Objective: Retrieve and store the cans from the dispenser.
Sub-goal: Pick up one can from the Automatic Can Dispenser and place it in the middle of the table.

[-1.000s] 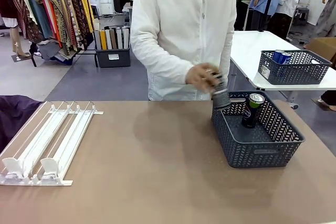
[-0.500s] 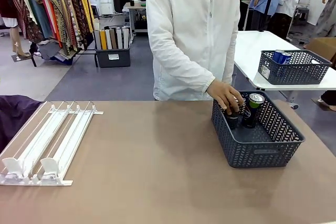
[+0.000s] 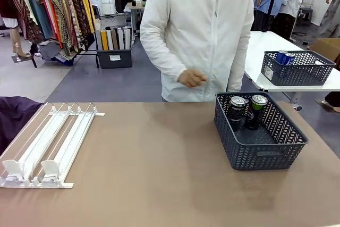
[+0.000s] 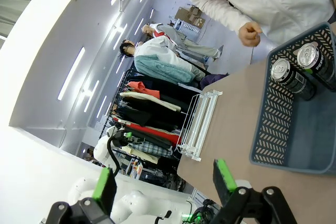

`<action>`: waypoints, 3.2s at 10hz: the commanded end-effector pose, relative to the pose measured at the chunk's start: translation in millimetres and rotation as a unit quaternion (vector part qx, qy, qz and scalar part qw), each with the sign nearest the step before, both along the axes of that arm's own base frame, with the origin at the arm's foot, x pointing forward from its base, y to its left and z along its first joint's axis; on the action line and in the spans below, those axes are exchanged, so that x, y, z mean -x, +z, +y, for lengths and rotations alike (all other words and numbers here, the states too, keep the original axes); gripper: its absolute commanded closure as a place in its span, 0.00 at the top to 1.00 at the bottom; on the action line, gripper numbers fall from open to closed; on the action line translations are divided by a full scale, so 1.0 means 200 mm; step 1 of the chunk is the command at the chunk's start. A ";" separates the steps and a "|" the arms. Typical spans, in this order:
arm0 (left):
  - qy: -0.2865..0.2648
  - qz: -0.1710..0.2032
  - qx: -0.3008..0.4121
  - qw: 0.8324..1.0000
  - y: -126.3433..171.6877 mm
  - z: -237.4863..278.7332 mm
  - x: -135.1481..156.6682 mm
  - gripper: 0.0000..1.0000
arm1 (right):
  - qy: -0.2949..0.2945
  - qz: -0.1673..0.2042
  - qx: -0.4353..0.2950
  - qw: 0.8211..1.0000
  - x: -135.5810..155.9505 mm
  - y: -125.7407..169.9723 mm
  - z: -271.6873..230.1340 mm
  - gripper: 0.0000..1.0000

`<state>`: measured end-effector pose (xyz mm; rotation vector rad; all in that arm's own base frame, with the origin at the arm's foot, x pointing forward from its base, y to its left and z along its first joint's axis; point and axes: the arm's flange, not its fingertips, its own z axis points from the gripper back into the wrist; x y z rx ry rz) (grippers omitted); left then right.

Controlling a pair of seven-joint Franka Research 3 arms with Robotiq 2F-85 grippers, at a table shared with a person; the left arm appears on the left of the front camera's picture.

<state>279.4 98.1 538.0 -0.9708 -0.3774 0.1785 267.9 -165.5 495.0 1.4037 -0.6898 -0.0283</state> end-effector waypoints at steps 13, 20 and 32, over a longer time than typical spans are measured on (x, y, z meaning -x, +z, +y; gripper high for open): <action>-0.006 -0.012 0.005 1.000 -0.01 0.00 -0.01 1.00 | -0.005 -0.010 -0.010 1.000 -0.01 0.03 0.01 1.00; -0.006 -0.012 0.005 1.000 -0.01 0.00 -0.01 1.00 | -0.005 -0.010 -0.010 1.000 -0.01 0.03 0.01 1.00; -0.006 -0.012 0.005 1.000 -0.01 0.00 -0.01 1.00 | -0.005 -0.010 -0.010 1.000 -0.01 0.03 0.01 1.00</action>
